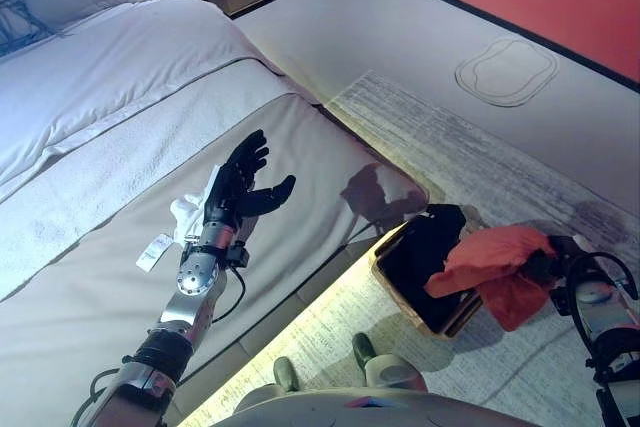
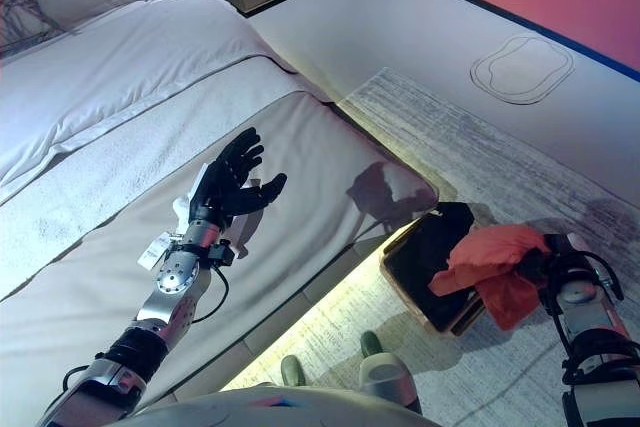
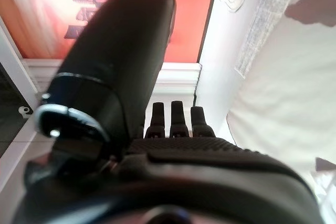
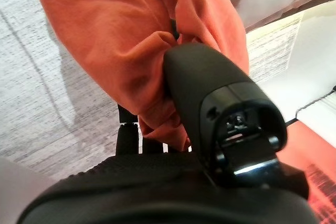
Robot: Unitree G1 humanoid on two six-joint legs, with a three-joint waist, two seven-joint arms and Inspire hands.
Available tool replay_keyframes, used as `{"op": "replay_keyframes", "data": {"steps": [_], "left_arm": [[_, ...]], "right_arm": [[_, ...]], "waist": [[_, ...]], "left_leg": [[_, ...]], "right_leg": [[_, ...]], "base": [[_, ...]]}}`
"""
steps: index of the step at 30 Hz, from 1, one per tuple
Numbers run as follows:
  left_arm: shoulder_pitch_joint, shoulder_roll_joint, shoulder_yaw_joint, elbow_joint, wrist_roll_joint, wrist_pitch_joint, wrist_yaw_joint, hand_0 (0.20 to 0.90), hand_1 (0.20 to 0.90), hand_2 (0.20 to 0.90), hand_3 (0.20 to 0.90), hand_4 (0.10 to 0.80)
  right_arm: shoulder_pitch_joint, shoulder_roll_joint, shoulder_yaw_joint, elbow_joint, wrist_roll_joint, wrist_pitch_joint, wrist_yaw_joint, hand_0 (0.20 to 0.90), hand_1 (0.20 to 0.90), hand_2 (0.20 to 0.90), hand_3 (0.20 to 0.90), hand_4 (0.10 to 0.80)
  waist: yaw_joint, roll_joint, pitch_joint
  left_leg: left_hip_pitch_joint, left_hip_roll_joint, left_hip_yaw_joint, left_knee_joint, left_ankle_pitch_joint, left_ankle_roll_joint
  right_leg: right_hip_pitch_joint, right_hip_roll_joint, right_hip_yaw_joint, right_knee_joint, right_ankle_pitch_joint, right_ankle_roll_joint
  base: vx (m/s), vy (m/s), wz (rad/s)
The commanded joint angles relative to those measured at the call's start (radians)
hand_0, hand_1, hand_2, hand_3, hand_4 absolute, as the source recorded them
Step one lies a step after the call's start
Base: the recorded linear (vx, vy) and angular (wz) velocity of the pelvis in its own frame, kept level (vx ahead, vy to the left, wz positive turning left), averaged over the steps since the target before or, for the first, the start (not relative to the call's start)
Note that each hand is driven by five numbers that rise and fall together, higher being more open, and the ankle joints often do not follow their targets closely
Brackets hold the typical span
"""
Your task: Pick up the clothes from the bed and place them into the basket
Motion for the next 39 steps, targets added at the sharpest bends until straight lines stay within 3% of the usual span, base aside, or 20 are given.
{"op": "replay_keyframes", "data": {"steps": [1,2,3,4,5,28,39], "left_arm": [[-0.105,0.013,-0.026,-0.013,0.014,-0.092,-0.007,0.900,0.900,0.900,0.900,0.800],[-0.105,0.013,-0.027,-0.013,0.014,-0.092,-0.007,0.900,0.900,0.900,0.900,0.800],[-0.105,0.014,-0.026,-0.010,0.013,-0.092,-0.010,0.900,0.900,0.900,0.900,0.800],[-0.103,0.015,-0.025,-0.011,0.011,-0.089,-0.009,0.900,0.900,0.900,0.900,0.800],[-0.098,0.018,-0.026,-0.012,0.010,-0.090,-0.009,0.900,0.900,0.900,0.900,0.800],[-0.073,0.039,0.013,-0.025,0.001,-0.106,0.015,0.900,0.900,0.900,0.900,0.800],[-0.057,0.009,0.032,-0.002,0.012,-0.092,0.049,0.900,0.900,0.900,0.900,0.800]], "right_arm": [[-0.173,-0.057,0.005,0.045,0.006,-0.069,-0.088,0.300,0.300,0.300,0.200,0.100],[-0.173,-0.056,0.006,0.045,0.004,-0.070,-0.089,0.300,0.300,0.300,0.200,0.100],[-0.179,-0.053,0.013,0.048,0.001,-0.068,-0.097,0.451,0.451,0.451,0.376,0.276],[-0.182,-0.052,0.017,0.048,-0.005,-0.065,-0.106,0.712,0.712,0.712,0.680,0.580],[-0.182,-0.052,0.020,0.044,-0.009,-0.062,-0.114,0.900,0.900,0.900,0.900,0.800],[-0.153,-0.041,0.033,0.034,-0.052,0.026,-0.115,0.900,0.900,0.900,0.900,0.800],[-0.366,-0.070,0.149,-0.285,-0.086,0.059,-0.248,0.900,0.900,0.900,0.900,0.800]], "waist": [[0.038,-0.006,-0.071],[0.039,-0.005,-0.071],[0.042,-0.004,-0.070],[0.044,-0.003,-0.070],[0.046,-0.002,-0.069],[0.071,-0.007,-0.055],[0.134,-0.026,-0.046]], "left_leg": [[0.023,-0.024,0.004,0.036,-0.142,0.014],[0.023,-0.024,0.003,0.035,-0.142,0.014],[0.023,-0.025,0.000,0.034,-0.141,0.014],[0.023,-0.026,-0.003,0.032,-0.140,0.014],[0.022,-0.027,-0.005,0.032,-0.139,0.013],[0.020,-0.027,-0.038,0.020,-0.126,0.012],[-0.001,-0.046,-0.139,0.048,-0.125,0.009]], "right_leg": [[-0.081,0.037,-0.006,0.041,0.027,0.003],[-0.081,0.037,-0.007,0.040,0.027,0.003],[-0.080,0.036,-0.009,0.037,0.028,0.003],[-0.081,0.036,-0.010,0.037,0.029,0.003],[-0.080,0.036,-0.011,0.036,0.029,0.002],[-0.069,0.031,-0.022,0.032,0.029,-0.002],[-0.049,0.022,-0.071,0.057,-0.003,-0.025]], "base": [[0.000,0.000,0.00],[0.005,-0.033,0.02],[0.006,-0.037,0.05],[0.009,-0.047,0.08],[0.008,-0.040,0.12],[0.019,-0.006,0.01],[0.052,-0.002,0.11]]}}
